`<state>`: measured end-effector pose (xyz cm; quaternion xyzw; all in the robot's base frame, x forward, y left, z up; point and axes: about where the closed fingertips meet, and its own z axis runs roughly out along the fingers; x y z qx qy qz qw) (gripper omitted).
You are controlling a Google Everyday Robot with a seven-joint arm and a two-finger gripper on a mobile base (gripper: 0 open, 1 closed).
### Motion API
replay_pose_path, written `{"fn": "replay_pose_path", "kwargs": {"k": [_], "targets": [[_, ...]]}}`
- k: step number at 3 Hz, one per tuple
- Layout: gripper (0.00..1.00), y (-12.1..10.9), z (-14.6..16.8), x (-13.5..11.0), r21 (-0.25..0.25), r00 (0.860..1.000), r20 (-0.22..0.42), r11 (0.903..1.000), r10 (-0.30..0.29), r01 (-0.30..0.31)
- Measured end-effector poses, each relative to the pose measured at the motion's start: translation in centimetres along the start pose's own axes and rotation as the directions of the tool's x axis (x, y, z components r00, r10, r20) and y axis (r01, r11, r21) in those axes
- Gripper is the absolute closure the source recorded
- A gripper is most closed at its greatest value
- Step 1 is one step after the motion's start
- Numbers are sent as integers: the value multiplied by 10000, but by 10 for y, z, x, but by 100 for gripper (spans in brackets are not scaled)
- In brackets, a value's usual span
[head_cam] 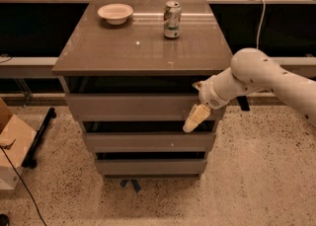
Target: Open top drawer
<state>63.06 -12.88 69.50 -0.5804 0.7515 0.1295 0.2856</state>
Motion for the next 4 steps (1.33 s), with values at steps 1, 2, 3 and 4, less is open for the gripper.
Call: {"fn": "replay_pose_path", "kwargs": {"k": [1, 2, 3, 4], "targets": [[0, -15, 15, 0, -157, 10000, 22, 9999, 0, 0], [0, -27, 28, 6, -319, 9999, -119, 9994, 108, -112], [13, -30, 35, 14, -746, 9996, -213, 9970, 169, -184], [36, -17, 31, 21, -1230, 9973, -659, 9921, -314, 231]]}}
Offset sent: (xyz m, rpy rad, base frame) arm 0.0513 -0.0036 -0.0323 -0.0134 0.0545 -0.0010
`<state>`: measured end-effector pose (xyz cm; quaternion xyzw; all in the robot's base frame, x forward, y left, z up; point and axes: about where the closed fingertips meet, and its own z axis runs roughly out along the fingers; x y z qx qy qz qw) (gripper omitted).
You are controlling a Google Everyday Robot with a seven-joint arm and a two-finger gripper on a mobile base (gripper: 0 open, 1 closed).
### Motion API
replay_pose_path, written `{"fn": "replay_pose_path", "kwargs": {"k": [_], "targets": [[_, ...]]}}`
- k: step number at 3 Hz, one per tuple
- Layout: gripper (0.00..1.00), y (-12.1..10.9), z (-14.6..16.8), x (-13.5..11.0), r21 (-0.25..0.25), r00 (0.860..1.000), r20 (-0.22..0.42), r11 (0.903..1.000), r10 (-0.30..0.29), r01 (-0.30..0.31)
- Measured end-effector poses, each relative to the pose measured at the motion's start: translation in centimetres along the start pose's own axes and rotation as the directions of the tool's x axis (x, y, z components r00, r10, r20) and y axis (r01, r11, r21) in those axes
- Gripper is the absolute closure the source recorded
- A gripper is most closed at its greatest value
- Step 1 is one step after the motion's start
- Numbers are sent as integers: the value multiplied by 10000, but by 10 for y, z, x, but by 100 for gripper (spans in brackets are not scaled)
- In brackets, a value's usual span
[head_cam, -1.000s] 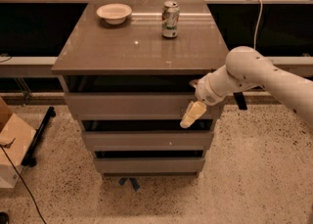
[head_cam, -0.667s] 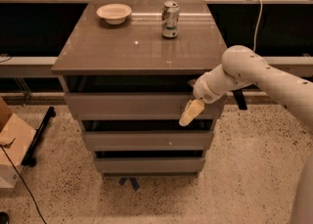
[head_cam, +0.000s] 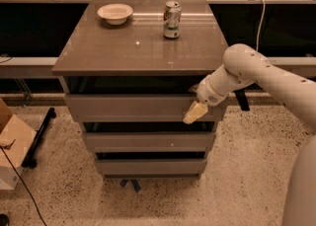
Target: Open top drawer
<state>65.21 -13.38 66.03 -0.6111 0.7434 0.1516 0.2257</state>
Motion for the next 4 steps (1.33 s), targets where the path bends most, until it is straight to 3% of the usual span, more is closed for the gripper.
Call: {"fn": "replay_pose_path", "kwargs": {"k": [1, 2, 3, 4], "targets": [[60, 14, -3, 5, -269, 9984, -448, 9991, -332, 321], [83, 44, -9, 9, -613, 9922, -973, 9955, -774, 717], [80, 78, -21, 16, -891, 9871, -1365, 9934, -837, 719], [56, 78, -21, 16, -893, 9871, -1366, 9934, -835, 717]]}}
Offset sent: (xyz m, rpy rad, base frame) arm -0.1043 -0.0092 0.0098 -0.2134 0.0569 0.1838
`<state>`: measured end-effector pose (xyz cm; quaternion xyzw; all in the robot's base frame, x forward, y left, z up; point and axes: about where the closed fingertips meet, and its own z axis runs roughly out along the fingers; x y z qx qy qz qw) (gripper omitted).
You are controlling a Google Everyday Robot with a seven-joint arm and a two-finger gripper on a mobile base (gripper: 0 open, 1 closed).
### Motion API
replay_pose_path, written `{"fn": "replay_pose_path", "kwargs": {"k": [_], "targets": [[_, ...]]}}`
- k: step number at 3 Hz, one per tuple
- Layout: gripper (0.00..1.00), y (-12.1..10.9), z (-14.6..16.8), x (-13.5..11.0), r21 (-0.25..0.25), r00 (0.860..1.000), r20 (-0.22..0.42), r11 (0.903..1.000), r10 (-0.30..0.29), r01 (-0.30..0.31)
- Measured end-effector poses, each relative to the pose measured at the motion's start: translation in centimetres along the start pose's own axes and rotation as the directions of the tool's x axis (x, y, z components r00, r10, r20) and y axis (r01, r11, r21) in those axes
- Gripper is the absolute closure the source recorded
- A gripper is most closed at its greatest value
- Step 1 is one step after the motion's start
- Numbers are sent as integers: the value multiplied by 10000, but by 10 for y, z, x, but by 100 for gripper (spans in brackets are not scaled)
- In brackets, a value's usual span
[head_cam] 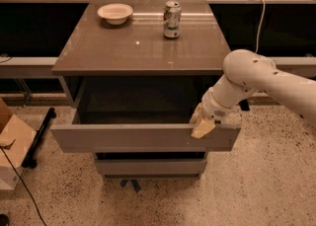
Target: Open top drawer
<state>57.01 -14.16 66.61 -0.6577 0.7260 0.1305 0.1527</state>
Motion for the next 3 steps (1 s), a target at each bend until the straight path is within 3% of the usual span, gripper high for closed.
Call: {"fn": "replay_pose_path", "kwargs": {"k": [1, 2, 3], "targets": [[33, 45, 0, 9, -560, 9986, -250, 9973, 457, -470], [3, 64, -1, 12, -833, 9971, -370, 9941, 667, -695], [0, 121, 0, 21, -1585, 9898, -758, 9786, 1207, -1315]]}}
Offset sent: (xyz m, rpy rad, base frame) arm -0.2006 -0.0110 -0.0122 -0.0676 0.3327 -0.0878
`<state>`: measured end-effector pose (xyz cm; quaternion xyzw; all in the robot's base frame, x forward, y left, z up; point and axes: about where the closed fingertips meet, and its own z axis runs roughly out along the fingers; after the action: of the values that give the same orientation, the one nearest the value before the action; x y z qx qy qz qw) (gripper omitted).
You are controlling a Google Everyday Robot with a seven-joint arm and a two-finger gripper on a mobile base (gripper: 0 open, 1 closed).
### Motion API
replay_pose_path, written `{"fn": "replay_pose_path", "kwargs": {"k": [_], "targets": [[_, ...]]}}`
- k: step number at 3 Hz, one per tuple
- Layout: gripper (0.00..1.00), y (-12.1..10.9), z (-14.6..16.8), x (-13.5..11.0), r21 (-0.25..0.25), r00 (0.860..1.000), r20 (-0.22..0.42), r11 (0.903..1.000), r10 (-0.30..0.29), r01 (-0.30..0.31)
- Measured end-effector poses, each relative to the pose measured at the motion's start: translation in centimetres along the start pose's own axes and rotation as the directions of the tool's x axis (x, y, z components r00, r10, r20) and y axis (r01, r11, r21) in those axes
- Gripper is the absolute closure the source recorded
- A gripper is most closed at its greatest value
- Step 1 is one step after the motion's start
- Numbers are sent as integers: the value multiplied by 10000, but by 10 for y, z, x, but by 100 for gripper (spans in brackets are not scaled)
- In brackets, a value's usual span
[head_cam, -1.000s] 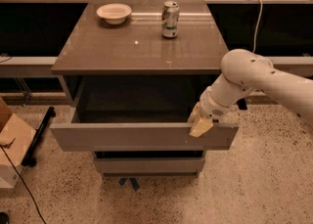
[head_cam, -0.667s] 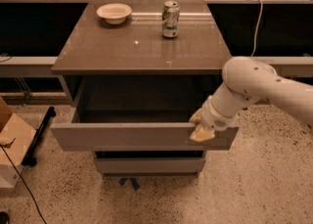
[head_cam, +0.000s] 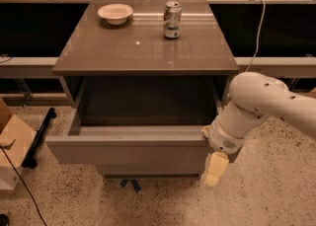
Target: Open top drawer
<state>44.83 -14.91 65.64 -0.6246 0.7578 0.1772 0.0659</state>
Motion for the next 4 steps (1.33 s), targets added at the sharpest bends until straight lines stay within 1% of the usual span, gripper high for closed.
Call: {"fn": "replay_pose_path", "kwargs": {"k": [1, 2, 3, 4], "targets": [[0, 22, 3, 6, -355, 9996, -135, 9990, 253, -258], [0, 35, 5, 10, -590, 9989, -225, 9973, 421, -434], [0, 35, 5, 10, -592, 9989, -226, 9973, 423, -436], [0, 48, 4, 14, -844, 9975, -295, 9942, 638, -661]]}}
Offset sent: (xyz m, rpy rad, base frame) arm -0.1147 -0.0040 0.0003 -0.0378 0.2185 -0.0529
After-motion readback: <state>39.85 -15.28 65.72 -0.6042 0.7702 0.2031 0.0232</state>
